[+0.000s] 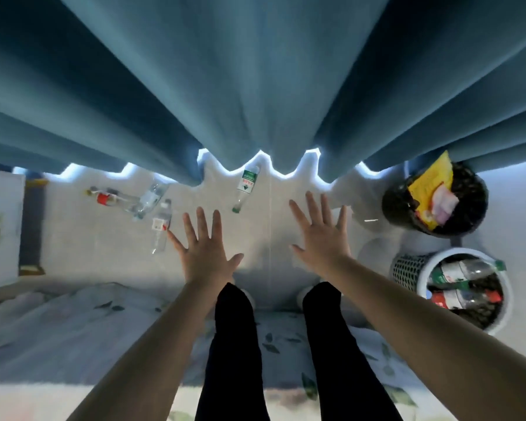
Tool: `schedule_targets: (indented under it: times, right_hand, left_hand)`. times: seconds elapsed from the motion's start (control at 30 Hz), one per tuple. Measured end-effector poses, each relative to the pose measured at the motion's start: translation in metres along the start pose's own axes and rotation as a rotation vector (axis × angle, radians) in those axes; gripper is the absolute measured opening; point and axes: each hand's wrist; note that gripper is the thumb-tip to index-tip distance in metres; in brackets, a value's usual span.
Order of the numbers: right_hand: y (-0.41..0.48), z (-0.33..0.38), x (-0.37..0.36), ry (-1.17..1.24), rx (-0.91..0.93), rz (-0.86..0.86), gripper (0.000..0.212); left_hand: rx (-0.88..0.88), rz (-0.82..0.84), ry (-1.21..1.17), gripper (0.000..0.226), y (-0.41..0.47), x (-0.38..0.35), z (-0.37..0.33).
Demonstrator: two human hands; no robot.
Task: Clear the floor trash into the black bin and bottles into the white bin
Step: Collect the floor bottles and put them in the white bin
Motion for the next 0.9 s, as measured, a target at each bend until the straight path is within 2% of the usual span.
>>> schedule_targets:
  times: [0.27,0.43,0.67,0.9]
  right_hand:
    - [0.056,0.167,0.037,-0.133,0.157,0.068,0.092]
    - [0.1,0.25,0.066,-0.21,0.282,0.038,0.09]
    - [0.15,0.321,0.083,-0.319,0.448,0.074,0.088]
    - [0.234,0.394,0.068,-0.414,0.579,0.179,0.089]
  left_hand:
    - [0.263,0.073,-0.213,0.105,0.006,-0.014,0.18]
    - [0.31,0.099,-0.324,0.1,0.003,-0.027,0.269]
    - [0.468,0.152,-0.47,0.098,0.001,-0.046,0.326]
    - [0.567,0.203,-0.539,0.099,0.042,-0.078,0.37]
Point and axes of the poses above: each hand's wrist, its own y-axis towards the middle knuckle, its own x-axis out of the back of the hand, z = x × y, and after that the axes turned 8 degrees about -y, right-handed
